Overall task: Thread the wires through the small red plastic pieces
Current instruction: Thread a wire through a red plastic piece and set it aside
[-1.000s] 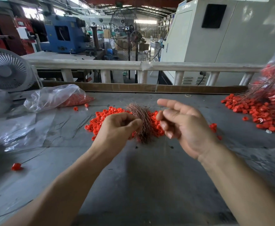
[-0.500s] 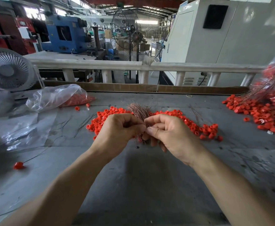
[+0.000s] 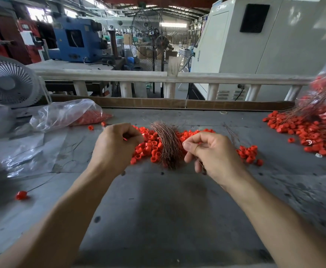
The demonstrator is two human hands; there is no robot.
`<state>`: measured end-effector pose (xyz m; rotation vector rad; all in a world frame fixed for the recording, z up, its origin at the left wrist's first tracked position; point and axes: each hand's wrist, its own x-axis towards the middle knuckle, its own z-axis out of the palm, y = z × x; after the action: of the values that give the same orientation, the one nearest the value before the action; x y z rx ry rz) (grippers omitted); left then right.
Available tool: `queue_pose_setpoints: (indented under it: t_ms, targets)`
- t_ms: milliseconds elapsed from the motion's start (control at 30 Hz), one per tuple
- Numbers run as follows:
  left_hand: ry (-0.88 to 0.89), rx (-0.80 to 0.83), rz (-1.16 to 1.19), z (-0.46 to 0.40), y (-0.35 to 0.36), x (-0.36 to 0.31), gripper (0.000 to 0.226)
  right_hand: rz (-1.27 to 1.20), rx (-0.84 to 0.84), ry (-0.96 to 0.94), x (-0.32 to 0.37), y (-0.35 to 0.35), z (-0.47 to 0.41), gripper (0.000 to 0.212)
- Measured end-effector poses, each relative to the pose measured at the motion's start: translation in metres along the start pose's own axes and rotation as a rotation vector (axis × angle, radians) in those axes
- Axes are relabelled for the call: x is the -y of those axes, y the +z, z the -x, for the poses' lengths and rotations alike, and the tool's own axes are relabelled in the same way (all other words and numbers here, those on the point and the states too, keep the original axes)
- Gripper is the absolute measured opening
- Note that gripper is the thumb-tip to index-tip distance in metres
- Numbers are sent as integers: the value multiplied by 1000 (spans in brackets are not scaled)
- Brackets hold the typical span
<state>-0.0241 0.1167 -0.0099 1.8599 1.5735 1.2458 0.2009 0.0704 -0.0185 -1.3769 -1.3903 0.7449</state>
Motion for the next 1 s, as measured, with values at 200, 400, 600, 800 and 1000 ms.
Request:
queue_pose_setpoints:
  t_ms: [200, 400, 600, 800, 1000]
  targets:
    - [-15, 135, -335, 5, 3, 5, 15, 67, -29, -10, -3, 6, 1, 17]
    - [-54, 183, -570, 7, -5, 5, 28, 72, -11, -35, -3, 7, 2, 13]
    - [-33, 181, -607, 8, -2, 4, 19, 109, 16, -24, -1, 11, 5, 12]
    - [19, 200, -595, 10, 1, 4, 14, 136, 20, -12, -1, 13, 6, 12]
    - [63, 207, -425, 9, 8, 6, 15, 100, 40, -24, 1, 14, 7, 13]
